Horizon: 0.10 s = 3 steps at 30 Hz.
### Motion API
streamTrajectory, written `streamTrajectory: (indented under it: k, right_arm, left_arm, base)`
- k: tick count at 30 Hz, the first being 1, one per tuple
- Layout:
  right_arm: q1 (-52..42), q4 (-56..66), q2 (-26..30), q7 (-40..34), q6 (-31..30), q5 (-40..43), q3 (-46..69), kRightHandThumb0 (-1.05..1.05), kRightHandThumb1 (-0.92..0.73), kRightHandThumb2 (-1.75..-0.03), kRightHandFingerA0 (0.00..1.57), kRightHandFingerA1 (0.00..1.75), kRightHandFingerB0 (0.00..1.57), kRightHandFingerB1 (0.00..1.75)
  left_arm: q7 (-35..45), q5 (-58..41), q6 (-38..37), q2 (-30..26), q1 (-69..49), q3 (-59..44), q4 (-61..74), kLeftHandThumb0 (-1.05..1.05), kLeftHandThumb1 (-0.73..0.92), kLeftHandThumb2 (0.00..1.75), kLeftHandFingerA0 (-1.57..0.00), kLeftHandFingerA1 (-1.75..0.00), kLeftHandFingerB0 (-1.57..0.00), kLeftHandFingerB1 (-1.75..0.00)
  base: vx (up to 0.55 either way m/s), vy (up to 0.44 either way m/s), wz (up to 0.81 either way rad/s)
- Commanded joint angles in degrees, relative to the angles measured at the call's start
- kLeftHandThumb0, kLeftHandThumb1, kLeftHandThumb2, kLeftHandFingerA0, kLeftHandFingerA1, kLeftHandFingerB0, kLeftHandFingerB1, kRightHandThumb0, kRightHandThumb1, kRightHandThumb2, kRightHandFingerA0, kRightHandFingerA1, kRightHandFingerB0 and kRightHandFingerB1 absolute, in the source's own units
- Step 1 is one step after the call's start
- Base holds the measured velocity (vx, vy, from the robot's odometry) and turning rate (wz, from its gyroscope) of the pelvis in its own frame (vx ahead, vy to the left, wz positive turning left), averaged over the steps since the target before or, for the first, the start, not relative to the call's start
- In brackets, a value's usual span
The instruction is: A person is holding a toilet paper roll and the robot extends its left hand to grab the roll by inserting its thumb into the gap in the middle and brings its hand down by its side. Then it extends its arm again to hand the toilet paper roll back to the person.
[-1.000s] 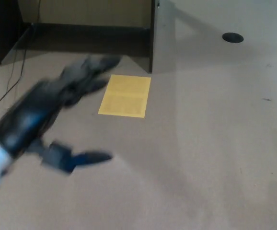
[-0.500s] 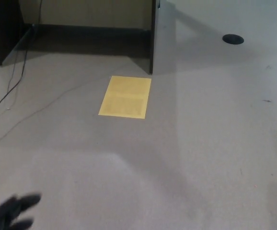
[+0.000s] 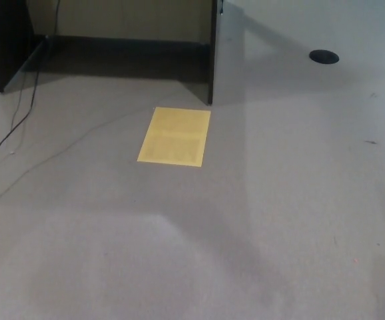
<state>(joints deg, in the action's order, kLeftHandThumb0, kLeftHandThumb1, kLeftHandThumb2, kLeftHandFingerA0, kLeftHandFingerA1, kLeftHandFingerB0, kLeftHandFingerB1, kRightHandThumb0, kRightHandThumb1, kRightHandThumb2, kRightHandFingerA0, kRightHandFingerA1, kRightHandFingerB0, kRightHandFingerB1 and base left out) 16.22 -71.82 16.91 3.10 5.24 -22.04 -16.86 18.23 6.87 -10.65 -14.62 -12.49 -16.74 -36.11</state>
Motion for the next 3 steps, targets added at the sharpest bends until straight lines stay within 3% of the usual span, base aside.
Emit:
streamTrajectory:
  k: [1,3]
  right_arm:
    - [0.07,-0.9,1.6,0.64,-0.94,0.48,0.92,-0.41,-0.73,-0.62,0.59,0.54,0.47,0.4]
    - [0.02,-0.81,1.57,0.67,-0.85,0.65,1.08,-0.41,-0.71,-0.61,0.56,0.51,0.43,0.39]
  left_arm:
    - [-12.59,3.06,-17.52,-3.64,1.04,0.05,-9.7,-0.19,0.28,0.83,-0.1,-0.52,-0.09,-0.5]
    - [-13.4,3.58,-18.16,-4.16,1.27,0.75,-10.4,-0.2,0.27,0.83,-0.1,-0.52,-0.09,-0.5]
  base:
    - [0.0,0.0,0.0]
    - [0.0,0.0,0.0]
